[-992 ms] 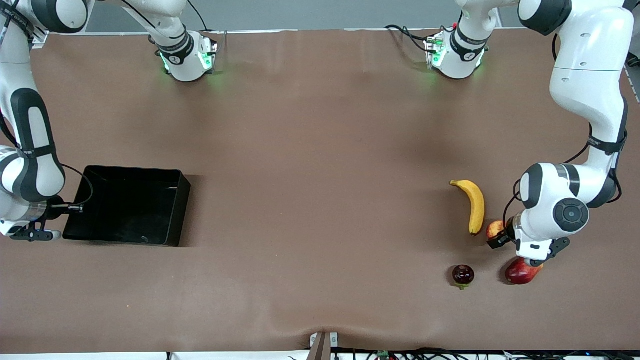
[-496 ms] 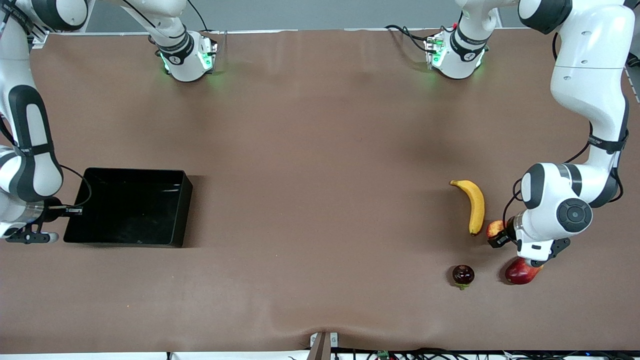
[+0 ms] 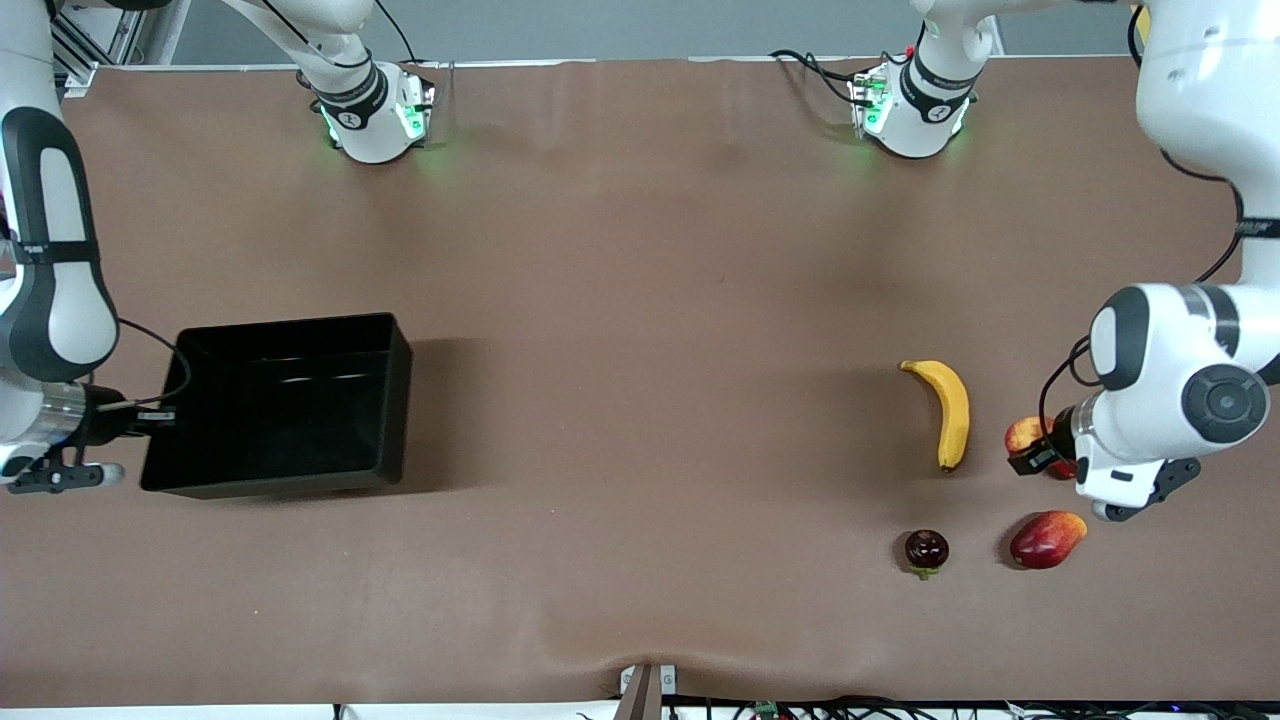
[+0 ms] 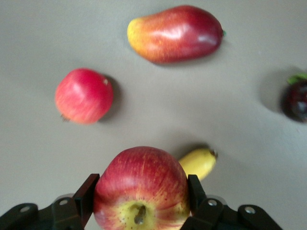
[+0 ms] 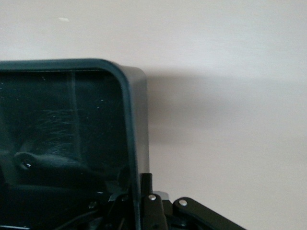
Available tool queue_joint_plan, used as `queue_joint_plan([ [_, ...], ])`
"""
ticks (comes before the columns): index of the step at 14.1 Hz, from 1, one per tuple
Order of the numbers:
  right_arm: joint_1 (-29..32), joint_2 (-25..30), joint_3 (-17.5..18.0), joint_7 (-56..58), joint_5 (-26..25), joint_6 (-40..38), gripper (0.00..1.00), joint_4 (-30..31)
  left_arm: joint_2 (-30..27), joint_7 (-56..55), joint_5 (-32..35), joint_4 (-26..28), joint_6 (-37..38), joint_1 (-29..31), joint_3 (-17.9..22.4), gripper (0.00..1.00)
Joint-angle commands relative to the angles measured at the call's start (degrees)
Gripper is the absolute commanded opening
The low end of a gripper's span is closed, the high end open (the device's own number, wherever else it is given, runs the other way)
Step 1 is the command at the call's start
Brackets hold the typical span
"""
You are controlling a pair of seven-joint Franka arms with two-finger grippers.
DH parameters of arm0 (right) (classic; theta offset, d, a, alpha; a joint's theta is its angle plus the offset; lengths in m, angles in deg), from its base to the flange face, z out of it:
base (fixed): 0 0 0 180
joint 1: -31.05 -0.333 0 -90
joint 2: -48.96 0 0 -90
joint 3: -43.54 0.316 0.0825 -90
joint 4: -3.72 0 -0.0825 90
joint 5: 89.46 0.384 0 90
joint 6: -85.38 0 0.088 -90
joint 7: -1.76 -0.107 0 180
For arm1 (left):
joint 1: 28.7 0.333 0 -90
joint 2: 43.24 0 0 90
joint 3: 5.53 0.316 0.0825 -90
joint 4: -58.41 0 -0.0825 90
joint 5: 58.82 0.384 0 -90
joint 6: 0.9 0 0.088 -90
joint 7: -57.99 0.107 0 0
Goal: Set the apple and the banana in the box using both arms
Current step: 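Carry the apple with the left gripper while the right gripper drags the box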
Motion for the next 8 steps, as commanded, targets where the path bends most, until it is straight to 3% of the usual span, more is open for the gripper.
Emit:
queue_joint_plan([
  [1,-2.86,1.23,2.52,-5.35,3.23,-2.16,0.0,1.2,-5.44,1.12,-1.83,1.46,5.77,0.17,-0.77,0.0],
  [5,-13.67,1.23,2.44,-18.35,3.68,-2.17,0.0,1.29,-9.76,-0.28,-7.02,1.55,11.92,-0.35,-2.97,0.0],
  [8,-22.28,0.88,2.44,-26.61,3.68,-1.47,0.0,1.29,-11.52,-8.07,-7.11,0.94,13.26,-0.36,-8.93,0.0],
])
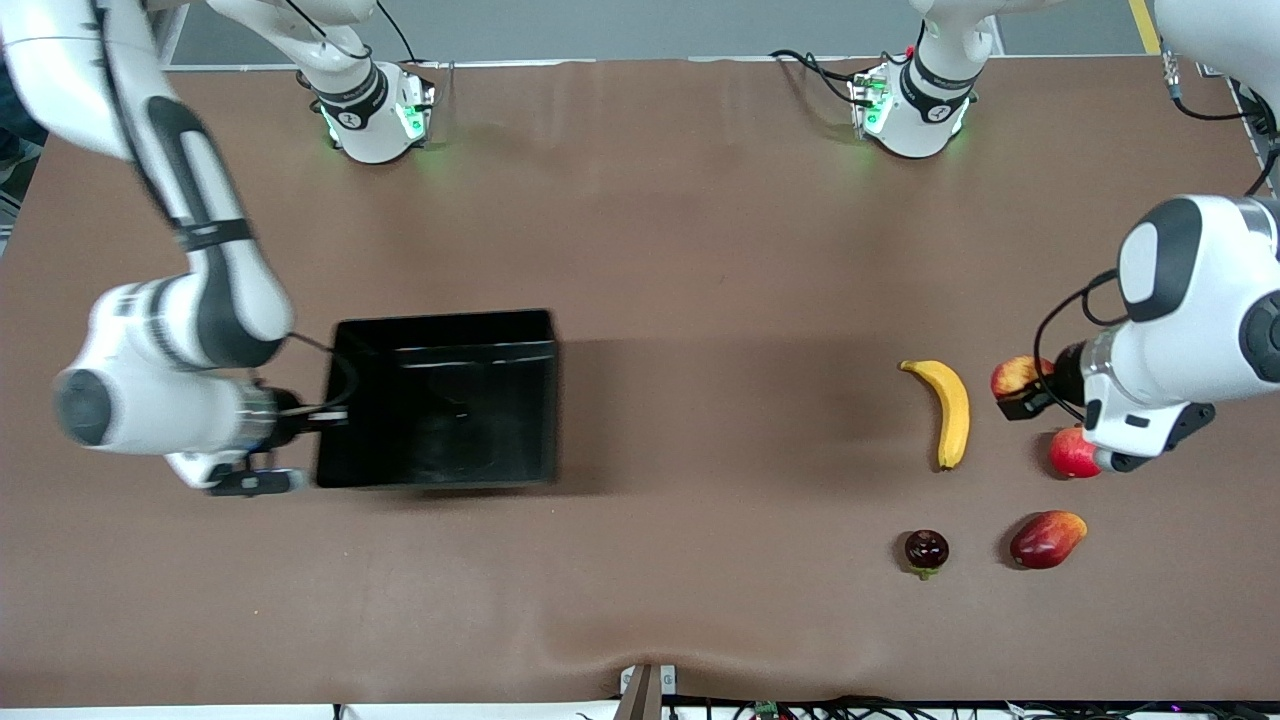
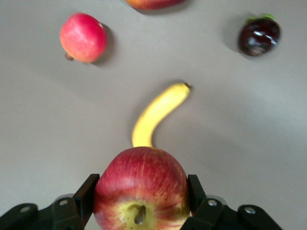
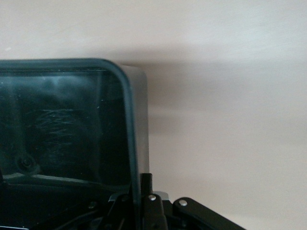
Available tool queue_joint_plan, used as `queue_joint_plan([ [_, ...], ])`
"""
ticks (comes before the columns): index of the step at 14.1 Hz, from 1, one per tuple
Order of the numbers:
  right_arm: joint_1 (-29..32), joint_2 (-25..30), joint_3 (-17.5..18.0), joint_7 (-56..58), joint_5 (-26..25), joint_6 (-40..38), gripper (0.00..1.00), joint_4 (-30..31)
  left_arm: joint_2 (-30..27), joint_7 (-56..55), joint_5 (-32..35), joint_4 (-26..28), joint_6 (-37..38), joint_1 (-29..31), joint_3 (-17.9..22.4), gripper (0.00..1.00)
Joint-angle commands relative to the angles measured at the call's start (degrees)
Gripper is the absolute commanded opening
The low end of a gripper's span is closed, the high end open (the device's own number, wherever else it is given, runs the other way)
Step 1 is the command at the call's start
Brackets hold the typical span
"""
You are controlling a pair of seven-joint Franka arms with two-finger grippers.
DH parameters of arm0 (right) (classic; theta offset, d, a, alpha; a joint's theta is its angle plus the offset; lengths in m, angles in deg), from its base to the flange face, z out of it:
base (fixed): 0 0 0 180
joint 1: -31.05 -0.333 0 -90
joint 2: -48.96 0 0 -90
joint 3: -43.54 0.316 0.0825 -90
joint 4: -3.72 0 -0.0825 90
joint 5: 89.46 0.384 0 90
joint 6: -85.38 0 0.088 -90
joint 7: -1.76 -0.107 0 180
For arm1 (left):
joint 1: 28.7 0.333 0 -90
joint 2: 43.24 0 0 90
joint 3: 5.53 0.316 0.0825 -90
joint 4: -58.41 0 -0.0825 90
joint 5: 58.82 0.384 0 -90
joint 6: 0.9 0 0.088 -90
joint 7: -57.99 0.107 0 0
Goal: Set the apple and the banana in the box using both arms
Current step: 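Carry the apple with the left gripper while the right gripper drags the box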
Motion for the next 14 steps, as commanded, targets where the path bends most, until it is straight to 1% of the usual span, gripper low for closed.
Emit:
queue_joint_plan([
  [1,-7.07,0.98,-0.35,-8.39,1.1,0.48,0.0,0.24,-2.29,-7.49,-0.72,0.6,1.02,-0.1,-6.13,0.0],
  [3,-12.87,0.29,-0.35,-15.86,1.1,3.63,0.0,0.24,-1.42,-12.07,-0.19,-0.36,0.32,-0.71,-10.44,0.0],
  [4,-15.51,-0.59,-0.35,-19.12,1.1,5.39,0.0,0.24,-1.06,-14.27,-0.19,-0.54,-0.73,-1.93,-11.51,0.0],
  [7,-22.55,-3.31,-0.35,-28.61,0.93,11.98,0.0,0.16,3.05,-23.84,0.16,-0.72,-5.38,-8.43,-11.6,0.0],
  [8,-23.96,-4.54,-0.35,-30.56,0.67,13.13,0.0,-0.02,4.46,-25.52,0.25,-1.24,-7.05,-10.02,-11.6,0.0],
  [10,-25.99,-7.01,-0.35,-30.93,0.58,14.02,0.0,-0.28,7.54,-27.29,0.07,-1.51,-9.52,-11.78,-11.6,0.0],
  [11,-27.04,-7.8,-0.52,-30.93,0.4,14.02,0.06,-0.28,8.68,-28.08,0.07,-1.51,-10.31,-12.05,-11.6,0.0],
  [12,-27.31,-8.07,-0.52,-30.93,0.4,14.02,0.31,-0.28,9.48,-28.96,0.25,-1.51,-11.36,-13.1,-11.6,0.0],
  [13,-27.32,-8.07,-0.61,-30.84,0.31,14.02,0.93,-0.28,10.01,-29.23,0.25,-1.42,-12.24,-14.15,-11.43,0.0],
  [14,-27.32,-7.98,-0.61,-30.84,0.14,13.94,1.0,-0.28,11.06,-29.93,0.25,-1.25,-12.42,-14.42,-11.43,0.0],
])
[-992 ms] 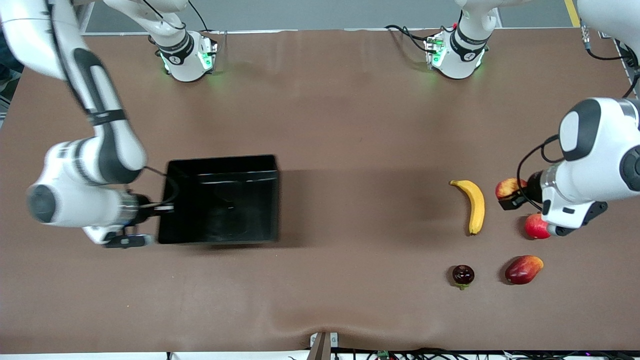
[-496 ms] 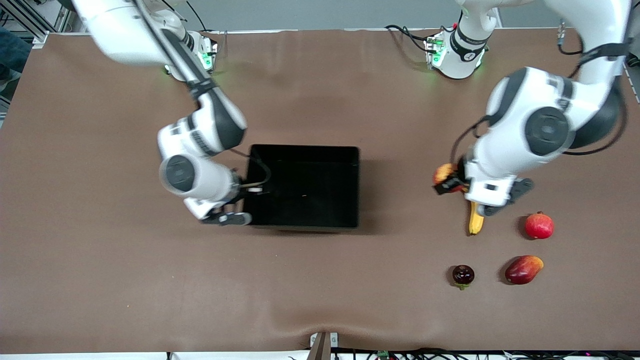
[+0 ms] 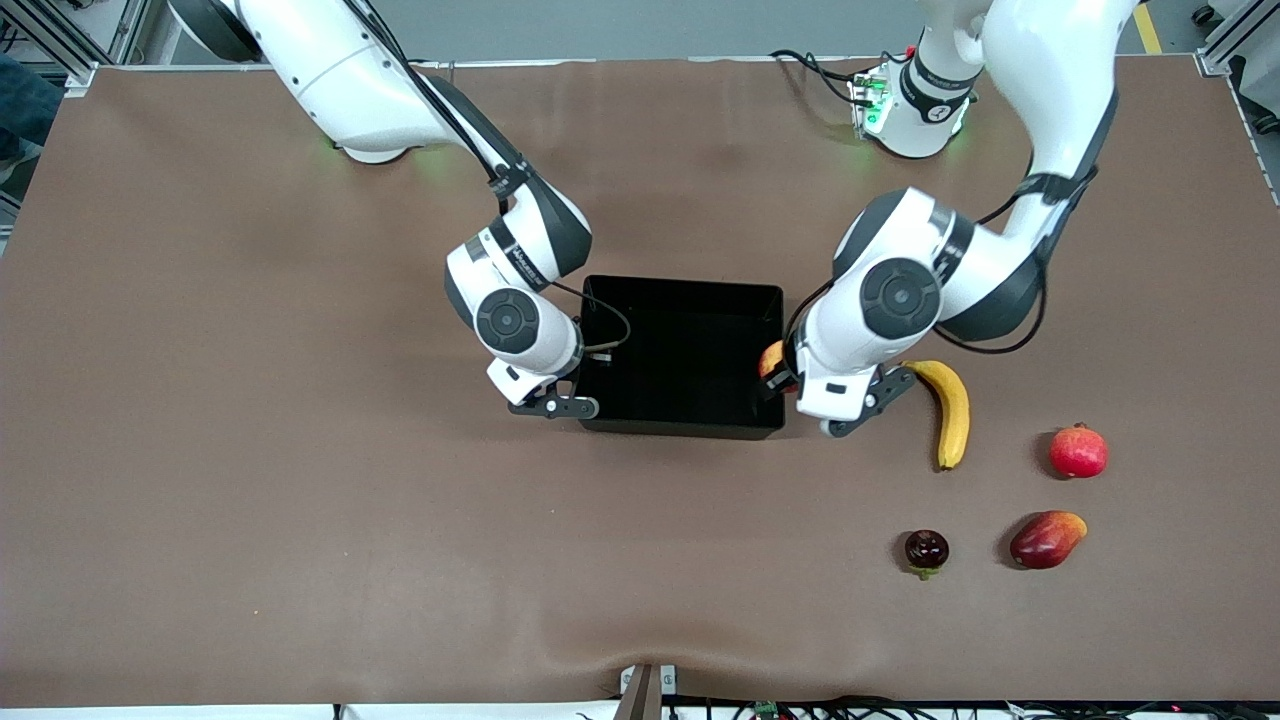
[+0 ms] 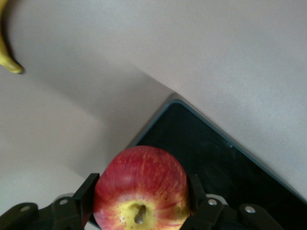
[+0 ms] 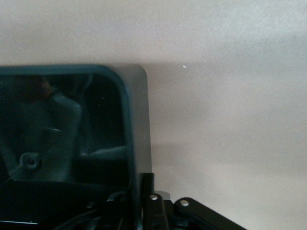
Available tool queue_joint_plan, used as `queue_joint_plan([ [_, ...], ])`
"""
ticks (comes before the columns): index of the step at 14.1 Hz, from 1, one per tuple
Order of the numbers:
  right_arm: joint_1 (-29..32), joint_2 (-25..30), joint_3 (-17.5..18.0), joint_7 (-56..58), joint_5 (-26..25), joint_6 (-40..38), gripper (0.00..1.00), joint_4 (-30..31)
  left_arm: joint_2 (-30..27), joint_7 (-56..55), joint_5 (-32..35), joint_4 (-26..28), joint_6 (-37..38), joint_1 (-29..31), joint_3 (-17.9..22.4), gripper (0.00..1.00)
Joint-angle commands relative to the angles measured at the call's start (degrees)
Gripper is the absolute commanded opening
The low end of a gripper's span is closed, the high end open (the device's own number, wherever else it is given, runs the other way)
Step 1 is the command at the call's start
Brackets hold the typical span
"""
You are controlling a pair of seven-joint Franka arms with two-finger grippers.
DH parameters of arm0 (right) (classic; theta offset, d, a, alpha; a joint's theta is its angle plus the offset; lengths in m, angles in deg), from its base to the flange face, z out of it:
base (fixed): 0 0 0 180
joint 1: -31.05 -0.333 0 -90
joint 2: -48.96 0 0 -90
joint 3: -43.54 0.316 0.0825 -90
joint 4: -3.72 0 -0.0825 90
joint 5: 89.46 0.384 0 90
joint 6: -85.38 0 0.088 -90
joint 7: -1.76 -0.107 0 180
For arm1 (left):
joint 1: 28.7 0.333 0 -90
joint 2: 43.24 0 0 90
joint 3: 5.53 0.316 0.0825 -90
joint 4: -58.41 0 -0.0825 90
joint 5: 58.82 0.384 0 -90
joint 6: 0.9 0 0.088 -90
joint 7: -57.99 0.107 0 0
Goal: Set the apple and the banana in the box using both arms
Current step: 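Carry the apple with the left gripper while the right gripper drags the box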
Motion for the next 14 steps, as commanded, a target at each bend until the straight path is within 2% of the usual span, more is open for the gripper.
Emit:
queue_joint_plan([
  [1,0.0,0.91,-0.55,-0.1,0.08,-0.72,1.0,-0.86,2.51,-3.83,0.3,-1.02,-0.46,-1.68,0.11,0.0],
  [4,0.62,1.87,-0.55,0.07,0.17,-1.07,1.0,-1.38,5.68,-6.74,0.3,-0.76,-0.54,-4.4,0.2,0.0],
  [9,4.39,9.24,-0.64,0.52,0.34,-1.6,1.0,-1.39,9.55,-12.19,2.57,0.65,-0.89,-8.01,0.37,0.0],
  [14,13.78,16.54,-0.55,10.59,0.34,-8.7,1.0,-1.03,12.36,-15.1,5.13,1.27,-5.29,-8.98,0.99,0.0],
])
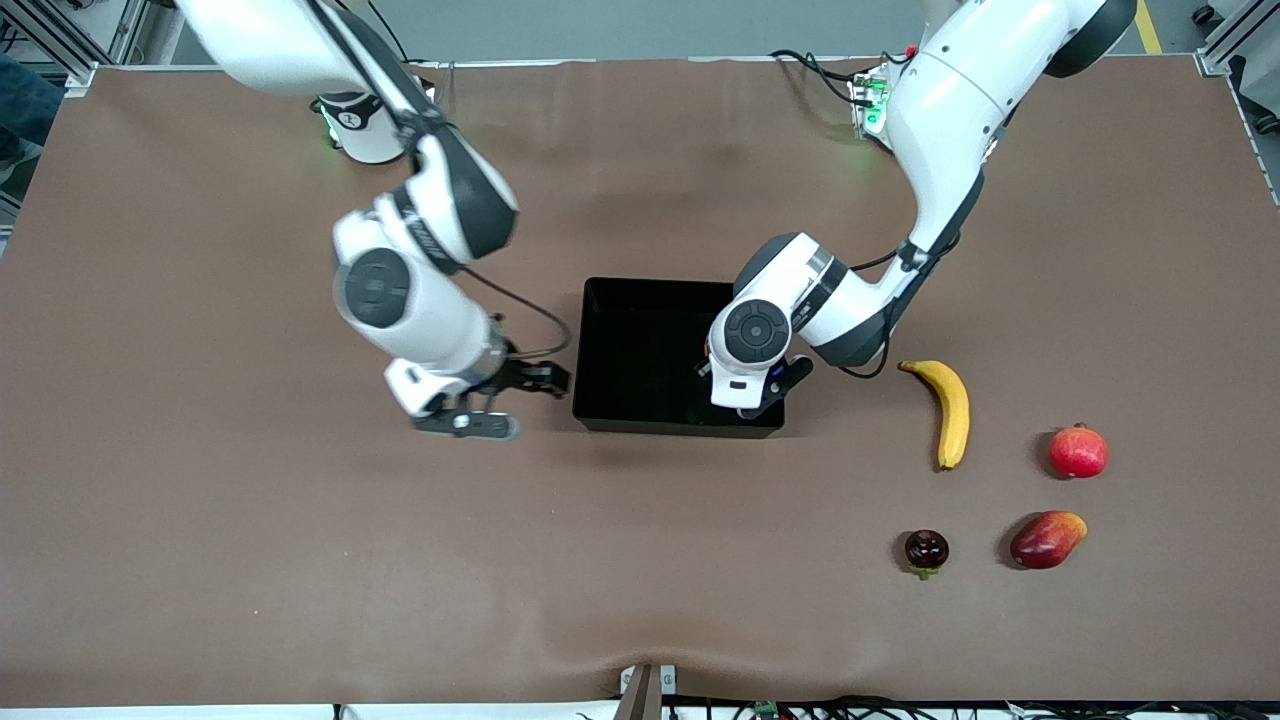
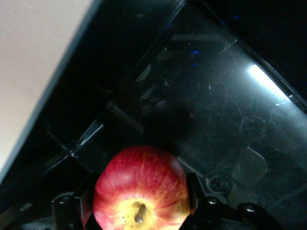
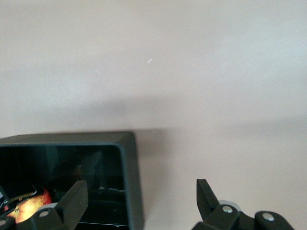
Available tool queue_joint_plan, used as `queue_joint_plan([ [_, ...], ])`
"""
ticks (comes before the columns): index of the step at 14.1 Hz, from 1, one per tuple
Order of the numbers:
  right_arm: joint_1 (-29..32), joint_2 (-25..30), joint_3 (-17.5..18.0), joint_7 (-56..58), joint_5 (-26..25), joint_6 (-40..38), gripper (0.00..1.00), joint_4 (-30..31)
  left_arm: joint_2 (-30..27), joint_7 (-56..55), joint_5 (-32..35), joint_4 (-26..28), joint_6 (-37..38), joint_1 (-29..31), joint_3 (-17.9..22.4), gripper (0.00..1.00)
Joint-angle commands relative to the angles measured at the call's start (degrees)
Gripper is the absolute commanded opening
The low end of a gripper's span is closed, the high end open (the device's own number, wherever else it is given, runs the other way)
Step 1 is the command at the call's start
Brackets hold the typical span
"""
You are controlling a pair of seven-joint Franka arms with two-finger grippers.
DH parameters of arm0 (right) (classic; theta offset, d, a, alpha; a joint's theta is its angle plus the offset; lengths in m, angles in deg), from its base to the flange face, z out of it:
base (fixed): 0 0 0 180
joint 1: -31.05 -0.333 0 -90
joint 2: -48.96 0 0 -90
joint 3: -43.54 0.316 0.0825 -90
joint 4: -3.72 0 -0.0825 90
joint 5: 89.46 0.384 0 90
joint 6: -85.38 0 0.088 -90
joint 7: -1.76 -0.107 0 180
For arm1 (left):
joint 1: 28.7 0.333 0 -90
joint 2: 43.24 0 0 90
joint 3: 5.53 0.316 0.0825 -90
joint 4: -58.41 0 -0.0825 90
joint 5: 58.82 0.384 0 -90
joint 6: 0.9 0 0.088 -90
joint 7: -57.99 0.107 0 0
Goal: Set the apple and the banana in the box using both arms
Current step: 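Open the left gripper over the box while the right gripper withdraws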
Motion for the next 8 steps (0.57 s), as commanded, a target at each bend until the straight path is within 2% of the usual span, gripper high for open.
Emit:
queue_joint_plan([
  [1,7.09,5.1,0.84,8.74,0.52,-3.94,1.0,2.04,0.72,-1.99,2.48,0.32,-1.65,-0.75,0.74,0.27],
  [3,12.19,7.82,0.84,16.3,1.05,-7.63,1.0,1.96,0.99,-2.08,3.81,0.23,-1.65,-0.75,0.74,1.0],
  [6,17.65,12.74,-0.12,23.61,0.96,-13.78,1.0,1.95,-1.63,-1.82,3.9,-0.56,-0.51,0.03,0.74,1.0],
  [8,16.97,16.35,-6.94,25.64,0.96,-18.61,1.0,1.95,-6.45,-0.86,3.9,-1.69,0.54,1.87,0.74,1.0],
])
